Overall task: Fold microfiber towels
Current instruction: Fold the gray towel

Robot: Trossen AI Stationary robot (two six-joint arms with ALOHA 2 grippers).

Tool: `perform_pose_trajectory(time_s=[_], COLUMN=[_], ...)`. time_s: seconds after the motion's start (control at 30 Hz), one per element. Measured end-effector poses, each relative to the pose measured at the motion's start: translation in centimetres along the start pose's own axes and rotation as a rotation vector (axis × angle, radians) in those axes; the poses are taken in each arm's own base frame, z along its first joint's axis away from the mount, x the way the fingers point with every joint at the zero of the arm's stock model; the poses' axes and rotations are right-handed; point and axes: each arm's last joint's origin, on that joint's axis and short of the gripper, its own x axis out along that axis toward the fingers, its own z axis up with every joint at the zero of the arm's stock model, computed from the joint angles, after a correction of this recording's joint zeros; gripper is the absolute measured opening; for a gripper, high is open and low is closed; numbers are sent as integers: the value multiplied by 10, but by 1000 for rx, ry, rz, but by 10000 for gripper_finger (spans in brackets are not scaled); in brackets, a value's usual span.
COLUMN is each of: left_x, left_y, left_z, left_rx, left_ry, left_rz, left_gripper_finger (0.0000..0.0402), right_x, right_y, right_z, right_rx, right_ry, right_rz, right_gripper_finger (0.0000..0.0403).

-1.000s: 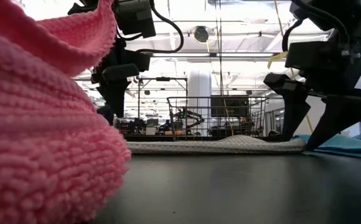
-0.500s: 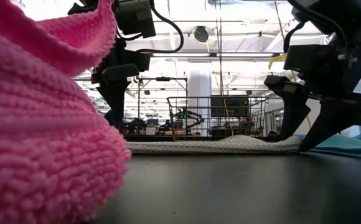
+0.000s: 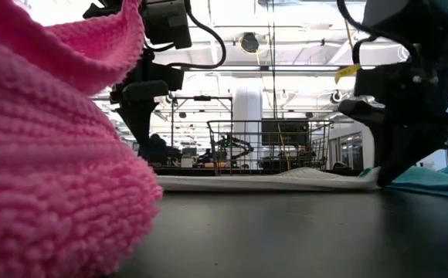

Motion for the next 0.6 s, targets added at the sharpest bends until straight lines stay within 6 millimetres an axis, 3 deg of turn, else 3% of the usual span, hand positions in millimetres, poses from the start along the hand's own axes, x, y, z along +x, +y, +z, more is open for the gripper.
perform_pose_trajectory(time_s=[0.3, 0.6], left_x=[0, -2], left_y=[0, -1], left_z=[0, -7], left_rx=[-8, -80], left_ry=[0, 37], left_rz=[-2, 44], left_gripper_finger=[9, 12], right_x=[-20, -43], right_y=[-9, -41], right_z=[10, 42], right_rx=[-6, -74], right_ry=[-40, -107], right_rz=[-2, -43], right_gripper_finger=[1, 1])
